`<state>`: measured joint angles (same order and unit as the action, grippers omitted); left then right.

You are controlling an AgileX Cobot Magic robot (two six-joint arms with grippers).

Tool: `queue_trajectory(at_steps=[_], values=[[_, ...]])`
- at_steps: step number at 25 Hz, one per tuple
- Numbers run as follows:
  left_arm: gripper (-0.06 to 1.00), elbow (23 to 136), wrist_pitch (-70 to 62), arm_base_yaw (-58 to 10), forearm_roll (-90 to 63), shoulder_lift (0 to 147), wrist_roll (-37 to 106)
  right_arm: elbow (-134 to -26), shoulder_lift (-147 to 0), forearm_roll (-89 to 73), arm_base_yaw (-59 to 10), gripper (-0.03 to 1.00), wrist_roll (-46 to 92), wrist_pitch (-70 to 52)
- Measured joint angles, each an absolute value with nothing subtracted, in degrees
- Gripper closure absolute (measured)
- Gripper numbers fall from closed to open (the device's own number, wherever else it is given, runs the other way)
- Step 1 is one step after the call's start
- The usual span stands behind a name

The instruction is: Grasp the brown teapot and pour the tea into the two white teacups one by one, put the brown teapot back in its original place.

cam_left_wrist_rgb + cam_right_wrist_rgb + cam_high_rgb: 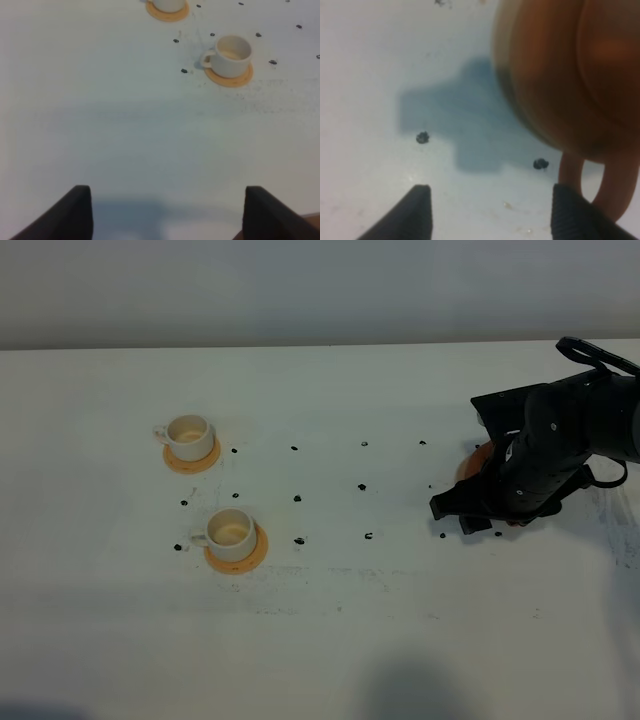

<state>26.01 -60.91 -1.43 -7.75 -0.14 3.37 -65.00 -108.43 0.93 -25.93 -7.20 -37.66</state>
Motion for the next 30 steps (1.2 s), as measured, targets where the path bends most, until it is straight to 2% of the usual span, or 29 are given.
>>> queue_trajectory(at_steps=[6, 12, 21, 30], values=[[0.35, 26.01, -60.91, -1.43, -7.75, -0.14, 3.37, -65.00, -106.93, 1.42, -27.52, 0.46, -7.57, -40.31], [0.35, 26.01, -60.91, -1.43, -7.75, -0.14, 3.37, -65.18, -98.02, 1.51, -28.83, 0.46, -5.67, -41.70], [0.35, 26.01, -60.91, -1.43, -7.75, -0.14, 3.37, -65.00, -96.38, 6.04, -20.40, 0.46, -6.29, -42.48], [0.35, 26.01, -60.91, -1.43, -7.75, -0.14, 3.37, -65.00, -102.24, 1.90, -20.00, 0.46, -4.61, -39.99]])
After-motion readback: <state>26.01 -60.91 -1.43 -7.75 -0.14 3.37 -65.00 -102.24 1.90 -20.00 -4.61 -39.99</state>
